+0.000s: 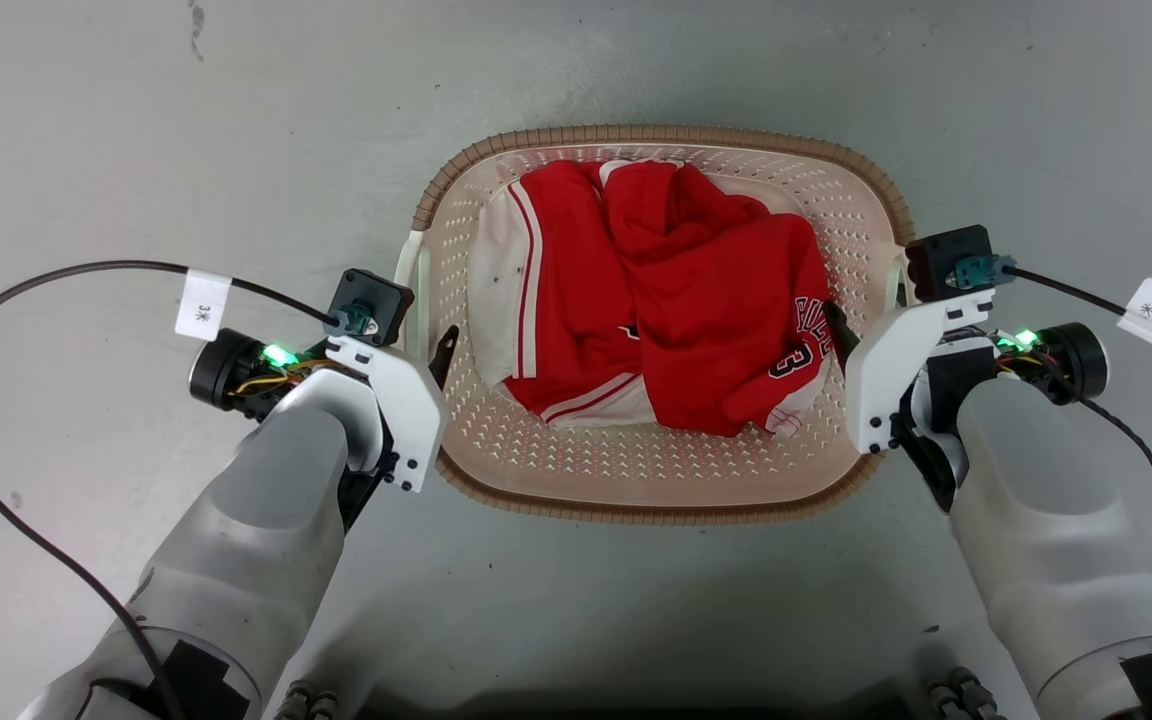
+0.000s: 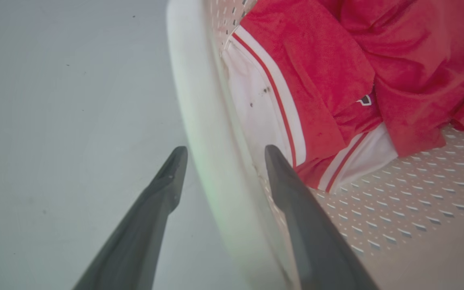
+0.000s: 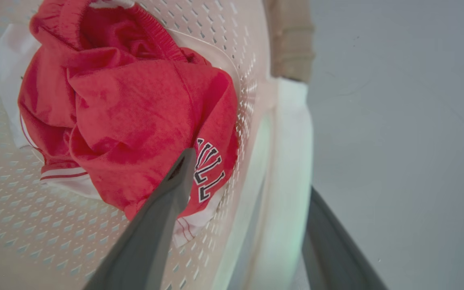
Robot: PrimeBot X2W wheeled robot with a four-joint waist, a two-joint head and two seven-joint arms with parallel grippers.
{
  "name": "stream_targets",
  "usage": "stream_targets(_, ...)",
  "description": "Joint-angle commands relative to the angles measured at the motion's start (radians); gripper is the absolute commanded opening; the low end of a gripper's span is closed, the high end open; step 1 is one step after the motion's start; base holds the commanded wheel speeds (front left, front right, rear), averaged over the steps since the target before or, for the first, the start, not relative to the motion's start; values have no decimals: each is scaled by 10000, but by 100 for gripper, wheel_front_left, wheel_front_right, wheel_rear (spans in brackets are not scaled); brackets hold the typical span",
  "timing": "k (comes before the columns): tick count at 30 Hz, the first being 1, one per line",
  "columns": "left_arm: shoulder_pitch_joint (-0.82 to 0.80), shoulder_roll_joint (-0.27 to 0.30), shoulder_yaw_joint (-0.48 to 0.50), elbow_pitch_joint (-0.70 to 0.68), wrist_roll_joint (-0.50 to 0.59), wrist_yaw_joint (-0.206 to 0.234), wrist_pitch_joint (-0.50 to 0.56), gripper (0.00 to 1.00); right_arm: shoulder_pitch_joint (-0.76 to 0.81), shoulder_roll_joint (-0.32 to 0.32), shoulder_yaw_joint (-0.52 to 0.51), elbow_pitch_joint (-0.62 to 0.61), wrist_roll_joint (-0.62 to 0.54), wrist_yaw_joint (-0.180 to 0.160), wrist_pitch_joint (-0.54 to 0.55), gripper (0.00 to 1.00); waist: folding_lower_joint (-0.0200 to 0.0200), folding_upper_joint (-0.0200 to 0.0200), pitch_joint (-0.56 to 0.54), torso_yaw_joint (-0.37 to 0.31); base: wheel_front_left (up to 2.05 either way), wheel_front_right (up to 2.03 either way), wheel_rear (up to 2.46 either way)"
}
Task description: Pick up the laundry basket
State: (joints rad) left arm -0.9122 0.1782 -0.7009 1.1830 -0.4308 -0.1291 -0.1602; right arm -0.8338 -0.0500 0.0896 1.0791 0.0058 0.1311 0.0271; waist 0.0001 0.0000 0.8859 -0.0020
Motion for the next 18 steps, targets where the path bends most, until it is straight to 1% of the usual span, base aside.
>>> stream_targets(1, -143, 35, -89, -28, -104, -8, -6, 77, -165, -6, 7, 49, -49, -7, -41, 100, -1, 0, 9, -5, 0, 0, 0)
stream_targets(2, -162, 50, -201, -38, -186, -8, 2, 22, -175, -6, 37, 60, -3, -7, -69, 100, -1, 0, 17, -6, 0, 0, 0)
stream_targets(3, -162, 61, -314, -69, -270, -8, 5, 0, -190, -6, 68, 75, 51, -7, -99, 38, -1, 0, 24, -8, 0, 0, 0)
stream_targets(4, -155, 76, -421, -86, -365, -8, 12, 0, -204, -6, 95, 80, 130, -7, -111, 0, -1, 0, 29, -7, 0, 0, 0)
stream_targets(11, -178, 219, -1082, -144, -918, -8, -99, 0, -279, -29, 336, 238, 291, 9, -211, 0, -1, 0, -24, -9, 0, 0, 0)
stream_targets(18, 144, 307, -1870, -240, -1537, -11, 228, 0, -286, -28, 418, 478, 119, 9, -204, 0, -1, 0, -410, -41, 0, 0, 0)
